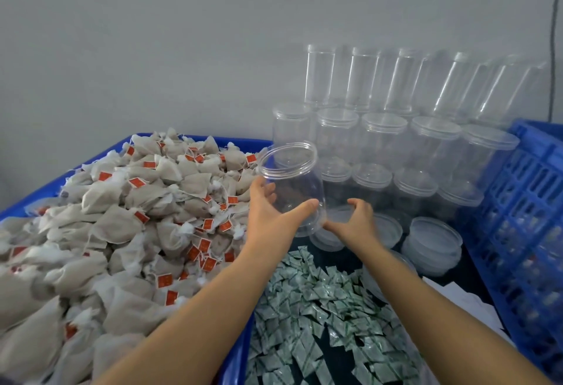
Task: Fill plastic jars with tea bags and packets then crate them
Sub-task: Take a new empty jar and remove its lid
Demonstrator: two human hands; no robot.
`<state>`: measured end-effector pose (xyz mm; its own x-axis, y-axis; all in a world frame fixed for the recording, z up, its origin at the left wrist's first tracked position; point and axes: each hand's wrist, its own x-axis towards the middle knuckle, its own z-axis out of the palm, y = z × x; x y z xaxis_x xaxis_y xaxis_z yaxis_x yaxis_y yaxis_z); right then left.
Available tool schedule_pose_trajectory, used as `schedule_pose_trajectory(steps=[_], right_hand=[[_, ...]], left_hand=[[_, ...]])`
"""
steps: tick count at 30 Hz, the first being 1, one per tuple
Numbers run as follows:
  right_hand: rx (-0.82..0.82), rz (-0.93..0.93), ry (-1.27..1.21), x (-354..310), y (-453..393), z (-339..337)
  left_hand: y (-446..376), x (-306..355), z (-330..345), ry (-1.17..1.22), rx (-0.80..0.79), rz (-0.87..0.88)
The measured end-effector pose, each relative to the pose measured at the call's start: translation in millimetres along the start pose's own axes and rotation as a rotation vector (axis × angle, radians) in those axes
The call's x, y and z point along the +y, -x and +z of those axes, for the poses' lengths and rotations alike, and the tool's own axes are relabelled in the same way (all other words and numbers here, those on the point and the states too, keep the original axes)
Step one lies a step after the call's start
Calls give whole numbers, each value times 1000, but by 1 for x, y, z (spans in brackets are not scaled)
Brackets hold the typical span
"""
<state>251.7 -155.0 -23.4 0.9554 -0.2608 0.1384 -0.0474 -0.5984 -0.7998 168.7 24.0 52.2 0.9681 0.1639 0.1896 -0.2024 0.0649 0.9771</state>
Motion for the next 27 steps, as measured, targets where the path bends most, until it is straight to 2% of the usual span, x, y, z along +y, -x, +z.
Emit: schedule_pose_trajectory(steps=[5,9,11,13,15,16,19,23,25,27], right_hand=[[-58,68,465,0,-1,-5],[-129,61,540,-13,2,-15],[-92,27,327,-23,6,-25],[-111,-6,-76,-36,16,-38],[-250,1,-416,-50,34,-50],[-320,-19,-500,-54,44,-54],[-429,-128,-483,-61,74,-63],[-375,-157,-465,-54,98,-62],[-336,-151,-556,-52,106,-62],[-301,-150,-631,-49,117,-61]], left_hand=[[1,1,1,-44,-16,2],[1,1,2,-71,-35,-9],[1,1,3,-92,-57,-22],[1,2,5,-131,-89,-37],[4,1,7,-165,-134,-51],[6,1,8,-188,-160,-53],[15,5,10,-278,-253,-54],[29,20,10,-354,-422,-97],[34,34,7,-528,-538,-60],[36,52,-1,-847,-632,-15]])
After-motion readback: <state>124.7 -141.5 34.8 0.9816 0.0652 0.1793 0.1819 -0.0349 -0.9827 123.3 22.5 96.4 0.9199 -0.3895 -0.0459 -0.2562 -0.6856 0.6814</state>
